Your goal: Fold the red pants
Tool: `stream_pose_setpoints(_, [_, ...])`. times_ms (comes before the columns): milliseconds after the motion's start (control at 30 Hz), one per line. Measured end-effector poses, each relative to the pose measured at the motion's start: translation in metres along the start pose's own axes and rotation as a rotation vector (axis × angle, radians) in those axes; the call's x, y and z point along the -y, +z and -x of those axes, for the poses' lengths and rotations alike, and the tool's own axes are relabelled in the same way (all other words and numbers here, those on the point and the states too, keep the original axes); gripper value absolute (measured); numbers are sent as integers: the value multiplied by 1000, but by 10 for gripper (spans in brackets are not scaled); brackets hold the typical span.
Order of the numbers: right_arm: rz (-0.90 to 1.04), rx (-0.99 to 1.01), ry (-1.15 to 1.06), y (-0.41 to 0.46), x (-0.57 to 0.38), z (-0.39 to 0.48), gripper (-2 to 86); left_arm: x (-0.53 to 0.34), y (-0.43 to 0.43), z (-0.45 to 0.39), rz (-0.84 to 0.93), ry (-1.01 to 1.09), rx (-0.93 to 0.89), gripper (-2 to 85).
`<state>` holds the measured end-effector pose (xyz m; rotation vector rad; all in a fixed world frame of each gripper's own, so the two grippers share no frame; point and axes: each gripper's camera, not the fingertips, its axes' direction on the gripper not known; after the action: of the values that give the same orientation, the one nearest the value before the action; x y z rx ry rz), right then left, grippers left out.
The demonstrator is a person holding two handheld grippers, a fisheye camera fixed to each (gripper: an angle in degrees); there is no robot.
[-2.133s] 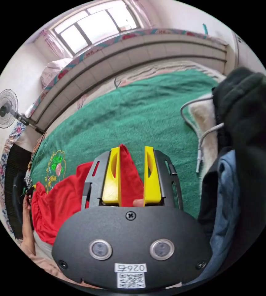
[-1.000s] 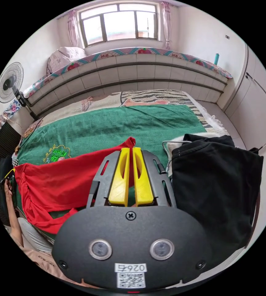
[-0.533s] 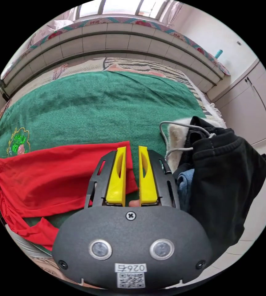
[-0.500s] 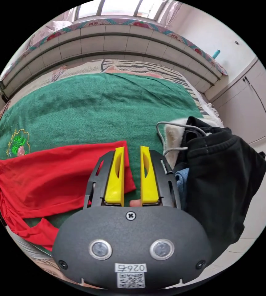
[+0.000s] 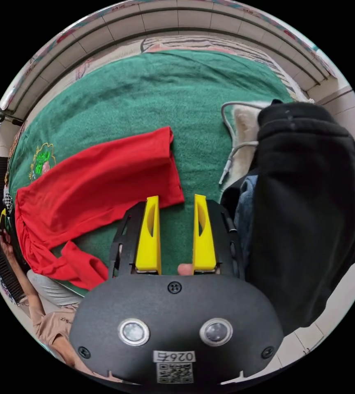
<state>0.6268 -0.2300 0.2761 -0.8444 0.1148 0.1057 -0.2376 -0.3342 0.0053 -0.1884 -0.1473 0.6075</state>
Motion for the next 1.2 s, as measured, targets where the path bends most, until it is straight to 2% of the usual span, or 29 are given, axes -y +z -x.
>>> stream_pose_setpoints(100, [10, 0, 31, 1, 16, -2, 30, 33, 39, -30, 190, 130, 39, -10])
stream_pose_setpoints(167, [80, 23, -33, -10, 27, 1, -6, 51, 74, -47, 362, 215, 115, -10])
stream_pose_setpoints(233, [166, -39, -59, -14, 32, 2, -8, 63, 79, -59, 402, 281, 178, -10])
stream_pose_setpoints(333, [257, -48, -64, -19, 37, -5, 1, 87, 63, -71, 414, 324, 234, -10])
stream_pose_setpoints(533, [210, -223, -47, -59, 47, -10, -1, 124, 27, -69, 411, 305, 280, -10])
stream_pose_setpoints(667, [18, -164, -158, -80, 65, 17, -8, 143, -6, -57, 328, 244, 213, -9])
stream_pose_setpoints(833, [50, -167, -258, -51, 89, 34, -9, 157, -15, -55, 269, 270, 65, -9])
stream_pose_setpoints(900, [66, -170, -245, -54, 92, 28, -9, 161, -1, -57, 328, 310, 55, -8])
stream_pose_setpoints(967, [27, -178, -217, -69, 90, 16, -9, 162, 28, -57, 473, 370, 133, -8])
stream_pose_setpoints(1000, [14, -175, -219, -73, 89, 14, -9, 162, 31, -58, 480, 382, 137, -8])
stream_pose_setpoints(1100, [-17, -49, -307, -91, 80, 11, -9, 172, 18, -59, 441, 362, 158, -7])
stream_pose_setpoints(1200, [-15, 182, -519, -97, 71, 22, -10, 172, -3, -72, 347, 393, 91, -7])
